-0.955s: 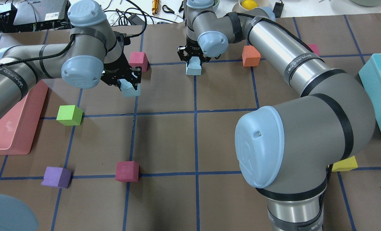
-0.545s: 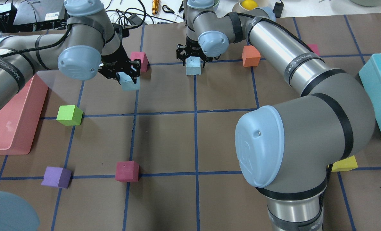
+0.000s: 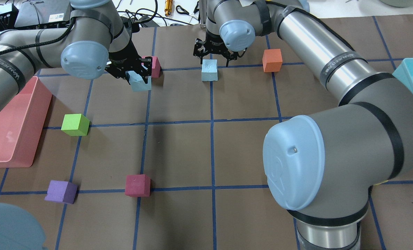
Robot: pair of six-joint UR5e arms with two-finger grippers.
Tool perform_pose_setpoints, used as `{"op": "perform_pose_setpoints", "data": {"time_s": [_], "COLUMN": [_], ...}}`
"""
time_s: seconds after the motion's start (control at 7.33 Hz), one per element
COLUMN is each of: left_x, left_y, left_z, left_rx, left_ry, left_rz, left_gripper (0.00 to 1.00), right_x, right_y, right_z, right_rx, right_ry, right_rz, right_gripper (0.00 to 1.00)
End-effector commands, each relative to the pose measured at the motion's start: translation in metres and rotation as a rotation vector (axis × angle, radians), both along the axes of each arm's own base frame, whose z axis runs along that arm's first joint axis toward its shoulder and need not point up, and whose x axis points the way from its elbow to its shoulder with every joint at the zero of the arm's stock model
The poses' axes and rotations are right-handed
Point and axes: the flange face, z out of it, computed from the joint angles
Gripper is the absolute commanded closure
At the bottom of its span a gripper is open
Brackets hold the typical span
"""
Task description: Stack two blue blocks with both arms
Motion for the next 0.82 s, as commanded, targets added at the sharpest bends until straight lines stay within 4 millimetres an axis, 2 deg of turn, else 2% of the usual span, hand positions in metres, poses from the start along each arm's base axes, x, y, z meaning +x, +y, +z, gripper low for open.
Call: {"op": "perform_pose_setpoints", "data": {"time_s": [0.0,0.14,0.27,0.41,0.55,0.68], "left_x": [-0.049,-0.07,-0.092,-0.108,-0.132,-0.157], "left_y": [-0.023,-0.039,-0.053,-0.066,-0.078,-0.089], "left_z": [0.012,0.018,0.018,0.02,0.014,0.005], "left_rx": [-0.017,-0.021,-0.03,-0.032,-0.04,-0.057], "left_ry": [-0.01,-0.006,-0.003,-0.002,0.017,0.024], "left_rz": [-0.056,-0.019,-0.021,-0.033,0.009,0.026], "left_gripper": [1.0,1.0,1.0,0.99,0.99,1.0], "right_x": [-0.093,-0.131,-0.147,-0.159,-0.162,-0.163], "right_y": [0.034,0.061,0.094,0.128,0.16,0.181], "right_z": [0.081,0.107,0.119,0.125,0.13,0.125], "right_rx": [0.088,0.115,0.124,0.136,0.14,0.146], "right_ry": [0.009,0.005,0.034,0.064,0.063,0.059], "right_rz": [0.093,0.089,0.075,0.084,0.105,0.102], "right_gripper": [0.0,0.0,0.0,0.0,0.0,0.0]}}
